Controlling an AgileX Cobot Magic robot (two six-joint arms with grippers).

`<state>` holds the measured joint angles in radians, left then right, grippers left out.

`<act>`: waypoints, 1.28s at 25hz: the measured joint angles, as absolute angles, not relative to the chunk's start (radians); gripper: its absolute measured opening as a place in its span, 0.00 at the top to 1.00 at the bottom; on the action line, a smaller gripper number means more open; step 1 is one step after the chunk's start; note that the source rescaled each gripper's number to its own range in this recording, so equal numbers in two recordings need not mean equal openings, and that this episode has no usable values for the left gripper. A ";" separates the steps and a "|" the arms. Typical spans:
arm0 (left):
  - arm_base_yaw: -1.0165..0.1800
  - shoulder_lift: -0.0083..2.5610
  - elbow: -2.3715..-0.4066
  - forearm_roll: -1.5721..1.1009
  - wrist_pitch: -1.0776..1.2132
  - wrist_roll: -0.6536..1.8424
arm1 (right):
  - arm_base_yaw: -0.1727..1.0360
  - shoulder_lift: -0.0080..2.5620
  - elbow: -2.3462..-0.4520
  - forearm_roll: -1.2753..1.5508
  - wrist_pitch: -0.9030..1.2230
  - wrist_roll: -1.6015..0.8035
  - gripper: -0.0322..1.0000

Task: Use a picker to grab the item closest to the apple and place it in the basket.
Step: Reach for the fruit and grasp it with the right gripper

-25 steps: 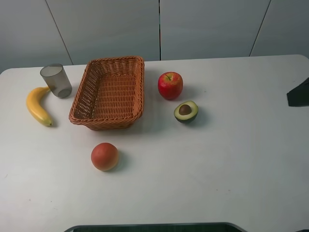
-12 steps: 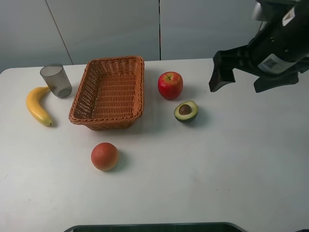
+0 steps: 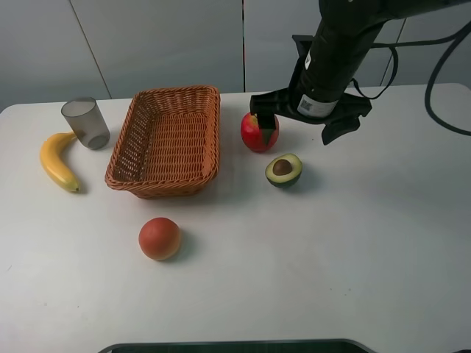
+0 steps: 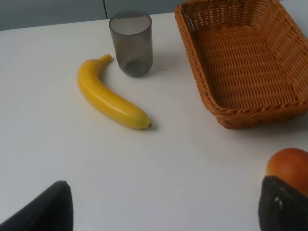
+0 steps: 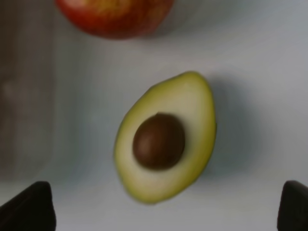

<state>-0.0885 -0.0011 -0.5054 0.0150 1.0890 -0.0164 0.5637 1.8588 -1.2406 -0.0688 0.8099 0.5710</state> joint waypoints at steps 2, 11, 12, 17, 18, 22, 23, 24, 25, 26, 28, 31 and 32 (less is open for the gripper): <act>-0.088 -0.001 -0.505 0.015 1.089 -0.016 | 0.566 1.912 -1.262 -0.090 0.807 0.606 0.00; -0.088 -0.001 -0.505 0.015 1.089 -0.016 | 0.567 2.018 -1.281 -0.105 0.737 0.746 0.00; -0.088 -0.001 -0.505 0.015 1.089 -0.016 | 0.567 2.018 -1.281 -0.107 0.721 0.760 0.00; -0.088 -0.001 -0.505 0.015 1.089 -0.016 | 0.567 2.033 -1.281 -0.127 0.701 0.799 0.00; -0.088 -0.001 -0.505 0.015 1.089 -0.016 | 0.567 2.037 -1.282 -0.133 0.703 0.801 0.00; -0.088 -0.001 -0.505 0.015 1.089 -0.018 | 0.567 2.060 -1.282 -0.141 0.705 0.806 0.00; -0.088 -0.001 -0.505 0.015 1.089 -0.018 | 0.567 2.066 -1.282 -0.141 0.705 0.808 0.00; -0.088 -0.001 -0.505 0.015 1.089 -0.018 | 0.567 2.070 -1.282 -0.141 0.705 0.808 0.00; -0.088 -0.001 -0.505 0.015 1.089 -0.018 | 0.567 2.076 -1.282 -0.141 0.705 0.810 0.00; -0.088 -0.001 -0.505 0.015 1.089 -0.018 | 0.567 2.084 -1.282 -0.141 0.705 0.810 0.00; -0.088 -0.001 -0.505 0.015 1.089 -0.018 | 0.567 2.098 -1.282 -0.141 0.703 0.810 0.00; -0.088 -0.001 -0.505 0.015 1.089 -0.018 | 0.567 2.123 -1.282 -0.141 0.703 0.810 0.00; -0.088 -0.001 -0.505 0.015 1.089 -0.018 | 0.567 2.128 -1.282 -0.141 0.703 0.810 0.00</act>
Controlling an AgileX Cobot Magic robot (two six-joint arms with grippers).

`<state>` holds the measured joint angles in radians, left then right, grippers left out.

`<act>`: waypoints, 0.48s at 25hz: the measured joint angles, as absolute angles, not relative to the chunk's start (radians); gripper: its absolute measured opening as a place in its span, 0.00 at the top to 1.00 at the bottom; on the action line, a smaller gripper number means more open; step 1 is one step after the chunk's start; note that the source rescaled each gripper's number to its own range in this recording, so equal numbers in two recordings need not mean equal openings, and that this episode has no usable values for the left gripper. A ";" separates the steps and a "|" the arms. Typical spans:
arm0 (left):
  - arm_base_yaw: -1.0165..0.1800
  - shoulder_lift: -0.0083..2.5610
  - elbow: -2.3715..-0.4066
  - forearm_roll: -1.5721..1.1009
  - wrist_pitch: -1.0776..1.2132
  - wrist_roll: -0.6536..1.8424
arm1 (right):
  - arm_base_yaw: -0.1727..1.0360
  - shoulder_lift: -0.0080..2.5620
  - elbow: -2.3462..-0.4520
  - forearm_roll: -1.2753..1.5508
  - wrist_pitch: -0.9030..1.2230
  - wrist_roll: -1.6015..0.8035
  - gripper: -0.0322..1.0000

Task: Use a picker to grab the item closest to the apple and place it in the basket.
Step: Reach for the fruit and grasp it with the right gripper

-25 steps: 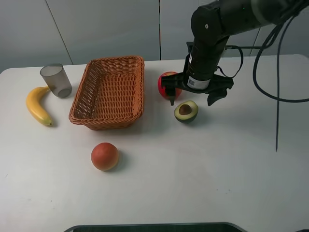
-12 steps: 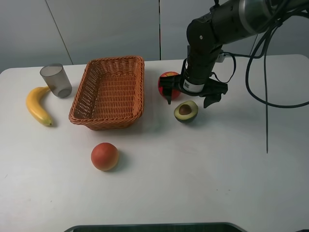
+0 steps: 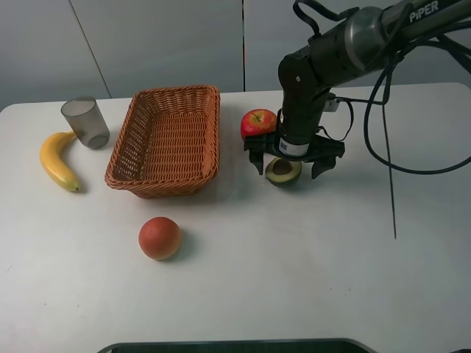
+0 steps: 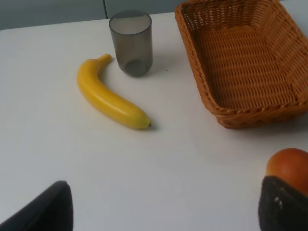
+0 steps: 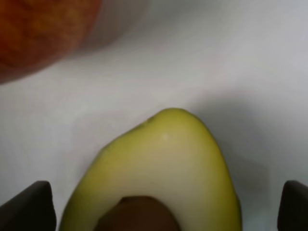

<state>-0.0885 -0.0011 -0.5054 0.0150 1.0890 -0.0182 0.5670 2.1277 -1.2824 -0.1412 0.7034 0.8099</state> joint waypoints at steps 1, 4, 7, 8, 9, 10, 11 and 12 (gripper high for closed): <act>-0.088 -0.001 -0.505 0.015 1.089 -0.018 | 0.567 2.135 -1.282 -0.141 0.703 0.810 0.00; -0.088 -0.001 -0.505 0.015 1.089 -0.018 | 0.567 2.139 -1.282 -0.141 0.690 0.810 0.00; -0.088 -0.001 -0.505 0.015 1.089 -0.018 | 0.567 2.139 -1.282 -0.141 0.681 0.810 0.00; -0.088 -0.001 -0.505 0.015 1.089 -0.018 | 0.567 2.139 -1.282 -0.141 0.681 0.810 0.01; -0.088 -0.001 -0.505 0.015 1.089 -0.018 | 0.567 2.139 -1.282 -0.141 0.681 0.810 0.07; -0.088 -0.001 -0.505 0.015 1.089 -0.018 | 0.567 2.139 -1.282 -0.141 0.681 0.810 0.23; -0.088 -0.001 -0.505 0.015 1.089 -0.018 | 0.567 2.139 -1.282 -0.139 0.681 0.810 0.43; -0.088 -0.001 -0.505 0.015 1.089 -0.018 | 0.567 2.139 -1.282 -0.139 0.681 0.810 0.80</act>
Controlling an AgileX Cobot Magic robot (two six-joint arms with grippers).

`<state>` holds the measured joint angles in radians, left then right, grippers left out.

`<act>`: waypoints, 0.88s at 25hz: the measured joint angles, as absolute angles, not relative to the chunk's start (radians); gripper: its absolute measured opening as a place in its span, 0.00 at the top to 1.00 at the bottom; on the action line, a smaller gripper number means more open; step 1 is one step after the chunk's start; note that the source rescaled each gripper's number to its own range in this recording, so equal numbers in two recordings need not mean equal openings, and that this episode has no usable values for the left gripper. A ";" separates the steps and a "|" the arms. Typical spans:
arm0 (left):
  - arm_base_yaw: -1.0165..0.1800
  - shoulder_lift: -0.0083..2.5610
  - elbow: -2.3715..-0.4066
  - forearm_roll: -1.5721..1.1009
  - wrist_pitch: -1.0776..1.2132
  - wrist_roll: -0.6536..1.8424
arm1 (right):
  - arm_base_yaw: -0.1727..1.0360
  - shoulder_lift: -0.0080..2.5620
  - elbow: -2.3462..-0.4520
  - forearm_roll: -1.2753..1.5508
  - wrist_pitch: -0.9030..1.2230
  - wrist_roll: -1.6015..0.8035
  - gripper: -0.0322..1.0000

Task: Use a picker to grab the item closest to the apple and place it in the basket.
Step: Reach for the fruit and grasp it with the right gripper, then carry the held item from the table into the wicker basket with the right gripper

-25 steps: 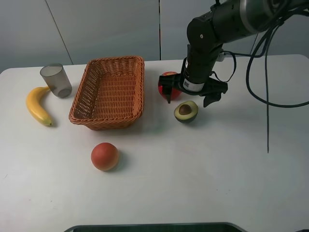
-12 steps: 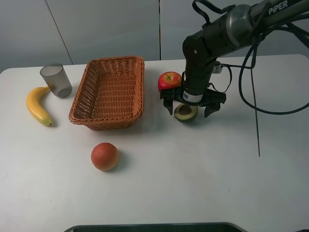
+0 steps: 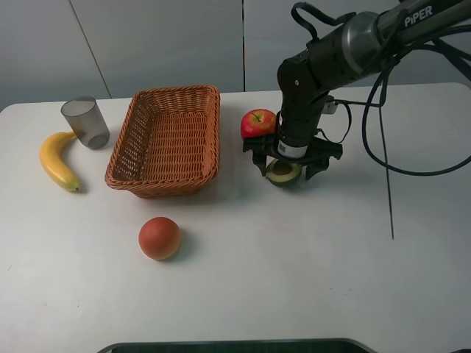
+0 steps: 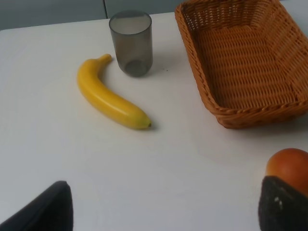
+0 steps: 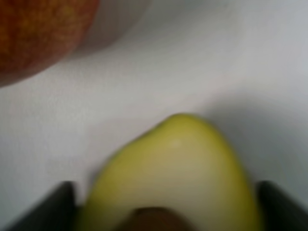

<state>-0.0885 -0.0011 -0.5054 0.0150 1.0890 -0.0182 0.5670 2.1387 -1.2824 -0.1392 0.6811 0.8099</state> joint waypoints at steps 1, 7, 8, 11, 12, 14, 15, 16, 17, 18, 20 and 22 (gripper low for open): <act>-0.088 -0.001 -0.505 0.015 1.089 -0.018 | 0.567 2.139 -1.282 -0.139 0.683 0.810 0.97; -0.088 -0.001 -0.505 0.015 1.089 -0.018 | 0.567 2.139 -1.282 -0.139 0.693 0.796 0.95; -0.088 -0.001 -0.505 0.015 1.089 -0.018 | 0.567 2.139 -1.282 -0.139 0.693 0.796 0.95; -0.088 -0.001 -0.505 0.015 1.089 -0.018 | 0.567 2.139 -1.282 -0.139 0.693 0.794 0.95; -0.088 -0.001 -0.505 0.015 1.089 -0.018 | 0.567 2.139 -1.282 -0.139 0.693 0.792 0.95; -0.088 -0.001 -0.505 0.015 1.089 -0.018 | 0.567 2.139 -1.282 -0.139 0.693 0.792 0.95; -0.088 -0.001 -0.505 0.015 1.089 -0.020 | 0.567 2.139 -1.282 -0.139 0.693 0.792 0.95; -0.088 -0.001 -0.505 0.015 1.089 -0.020 | 0.567 2.139 -1.282 -0.139 0.693 0.787 0.95; -0.088 -0.001 -0.505 0.015 1.089 -0.020 | 0.567 2.139 -1.282 -0.139 0.693 0.785 0.95; -0.088 -0.001 -0.505 0.015 1.089 -0.020 | 0.567 2.139 -1.282 -0.139 0.693 0.785 0.95; -0.088 -0.001 -0.505 0.015 1.089 -0.020 | 0.567 2.139 -1.282 -0.139 0.693 0.784 0.95; -0.088 -0.001 -0.505 0.015 1.089 -0.022 | 0.567 2.139 -1.282 -0.139 0.693 0.780 0.95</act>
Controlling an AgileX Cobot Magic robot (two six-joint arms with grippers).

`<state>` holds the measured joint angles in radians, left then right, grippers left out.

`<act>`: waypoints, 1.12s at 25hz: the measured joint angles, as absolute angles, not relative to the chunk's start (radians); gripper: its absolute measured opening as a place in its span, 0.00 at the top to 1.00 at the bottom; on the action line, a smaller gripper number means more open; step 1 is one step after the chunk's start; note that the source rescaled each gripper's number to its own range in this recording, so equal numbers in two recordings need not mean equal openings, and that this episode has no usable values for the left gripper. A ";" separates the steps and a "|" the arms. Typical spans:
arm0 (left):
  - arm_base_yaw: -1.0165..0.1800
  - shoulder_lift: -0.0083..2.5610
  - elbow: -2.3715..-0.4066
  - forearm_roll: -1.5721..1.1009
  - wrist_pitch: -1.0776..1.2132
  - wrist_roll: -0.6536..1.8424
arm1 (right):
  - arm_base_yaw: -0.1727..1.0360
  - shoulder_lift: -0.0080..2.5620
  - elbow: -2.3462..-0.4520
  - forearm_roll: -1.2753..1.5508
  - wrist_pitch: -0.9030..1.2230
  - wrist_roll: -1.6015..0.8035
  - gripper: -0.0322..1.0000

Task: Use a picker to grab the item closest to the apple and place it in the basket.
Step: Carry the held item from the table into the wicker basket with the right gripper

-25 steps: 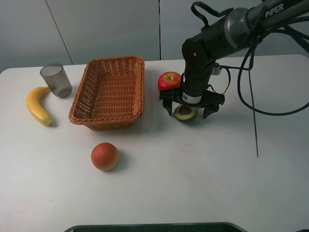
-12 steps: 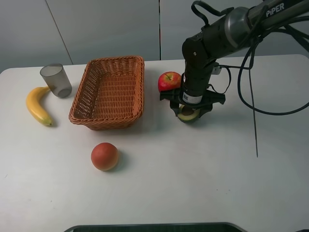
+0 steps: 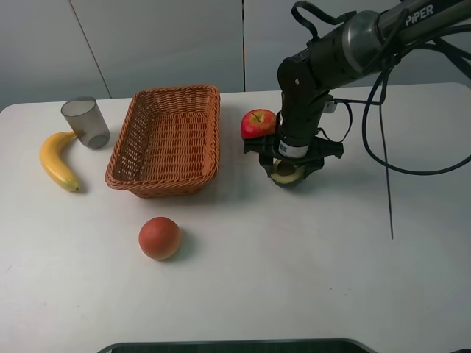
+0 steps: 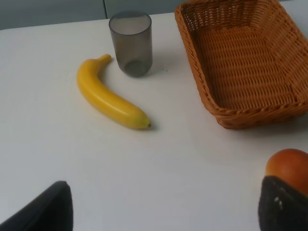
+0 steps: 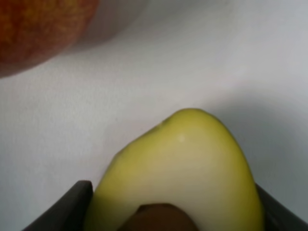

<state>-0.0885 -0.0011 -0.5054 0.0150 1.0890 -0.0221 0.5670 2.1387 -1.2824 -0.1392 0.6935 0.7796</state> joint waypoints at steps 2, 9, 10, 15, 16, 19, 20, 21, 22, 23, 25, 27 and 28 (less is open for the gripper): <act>-0.088 -0.001 -0.505 0.015 1.089 -0.022 | 0.567 2.139 -1.282 -0.139 0.693 0.768 0.95; -0.088 -0.001 -0.505 0.015 1.089 -0.020 | 0.567 2.073 -1.282 -0.132 0.779 0.665 0.95; -0.088 -0.001 -0.505 0.015 1.089 -0.020 | 0.567 2.046 -1.282 -0.127 0.795 0.643 0.95; -0.088 -0.001 -0.505 0.015 1.089 -0.020 | 0.598 1.910 -1.282 -0.089 0.884 0.499 0.95; -0.088 -0.001 -0.505 0.015 1.089 -0.020 | 0.607 1.888 -1.282 -0.065 0.899 0.463 0.95; -0.088 -0.001 -0.505 0.015 1.089 -0.020 | 0.641 1.822 -1.282 0.000 0.948 0.359 0.95; -0.088 -0.001 -0.505 0.015 1.089 -0.020 | 0.652 1.808 -1.282 0.010 0.958 0.342 0.95; -0.088 -0.001 -0.505 0.015 1.089 -0.020 | 0.661 1.797 -1.282 0.014 0.963 0.329 0.95; -0.088 -0.001 -0.505 0.015 1.089 -0.020 | 0.669 1.789 -1.288 0.016 0.971 0.316 0.95; -0.088 -0.001 -0.505 0.015 1.089 -0.020 | 0.679 1.789 -1.299 0.016 0.976 0.304 0.95; -0.088 -0.001 -0.505 0.015 1.089 -0.020 | 0.703 1.793 -1.329 0.016 0.984 0.286 0.95; -0.088 -0.001 -0.505 0.015 1.089 -0.020 | 0.729 1.812 -1.388 0.016 1.000 0.268 0.95; -0.088 -0.001 -0.505 0.015 1.089 -0.020 | 0.740 1.826 -1.419 0.016 1.006 0.260 0.95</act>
<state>-0.0885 -0.0011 -0.5054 0.0150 1.0890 -0.0204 0.7399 1.8263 -1.4193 0.0157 1.0061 0.2597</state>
